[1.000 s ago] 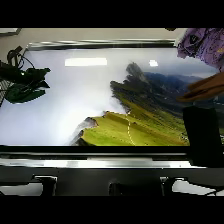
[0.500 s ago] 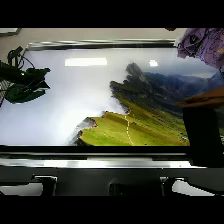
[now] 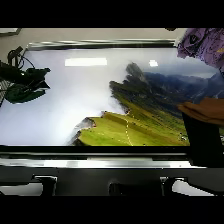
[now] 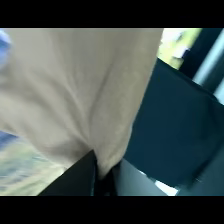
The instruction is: Fold the clothes and pants, and hang the long-sleeved shirts on hangers.
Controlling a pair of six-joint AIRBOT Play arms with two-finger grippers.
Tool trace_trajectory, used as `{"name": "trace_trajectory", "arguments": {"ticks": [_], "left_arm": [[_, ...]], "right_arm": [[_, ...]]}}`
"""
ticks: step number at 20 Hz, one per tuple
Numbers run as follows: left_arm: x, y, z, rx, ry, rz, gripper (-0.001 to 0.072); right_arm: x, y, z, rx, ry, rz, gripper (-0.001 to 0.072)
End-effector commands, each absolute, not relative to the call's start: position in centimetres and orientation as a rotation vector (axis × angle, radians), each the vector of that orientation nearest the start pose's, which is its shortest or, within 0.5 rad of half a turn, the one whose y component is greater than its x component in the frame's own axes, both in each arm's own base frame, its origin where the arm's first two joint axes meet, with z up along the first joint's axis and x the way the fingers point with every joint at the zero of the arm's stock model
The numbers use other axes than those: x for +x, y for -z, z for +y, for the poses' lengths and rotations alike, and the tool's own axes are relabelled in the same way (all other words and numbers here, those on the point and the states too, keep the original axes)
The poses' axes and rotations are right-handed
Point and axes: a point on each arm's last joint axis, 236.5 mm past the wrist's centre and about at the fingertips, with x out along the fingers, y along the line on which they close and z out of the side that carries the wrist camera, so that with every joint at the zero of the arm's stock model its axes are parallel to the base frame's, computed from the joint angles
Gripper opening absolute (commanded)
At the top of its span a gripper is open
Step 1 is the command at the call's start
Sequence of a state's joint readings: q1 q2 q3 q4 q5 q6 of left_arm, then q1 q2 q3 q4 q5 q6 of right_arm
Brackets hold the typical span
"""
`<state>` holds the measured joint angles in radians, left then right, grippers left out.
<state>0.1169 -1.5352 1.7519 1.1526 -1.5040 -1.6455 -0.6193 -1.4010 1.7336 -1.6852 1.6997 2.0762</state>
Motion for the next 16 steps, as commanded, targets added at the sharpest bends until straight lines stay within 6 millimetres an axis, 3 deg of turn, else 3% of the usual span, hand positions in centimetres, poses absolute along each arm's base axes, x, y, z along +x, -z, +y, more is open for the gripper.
{"name": "trace_trajectory", "arguments": {"ticks": [1, 9, 16], "left_arm": [[44.6, -10.9, -4.4, -0.429, 0.194, 1.255, 0.0021], [44.6, -10.9, -4.4, -0.429, 0.193, 1.256, 0.0021], [44.6, -10.9, -4.4, -0.430, 0.193, 1.256, 0.0021]], "right_arm": [[26.1, -9.6, -23.5, 0.731, 1.014, 1.327, 0.0028], [19.0, -3.2, -22.2, 0.642, 1.136, 1.489, 0.0028], [15.2, 0.1, -20.9, 0.600, 1.177, 1.634, 0.0028]]}}
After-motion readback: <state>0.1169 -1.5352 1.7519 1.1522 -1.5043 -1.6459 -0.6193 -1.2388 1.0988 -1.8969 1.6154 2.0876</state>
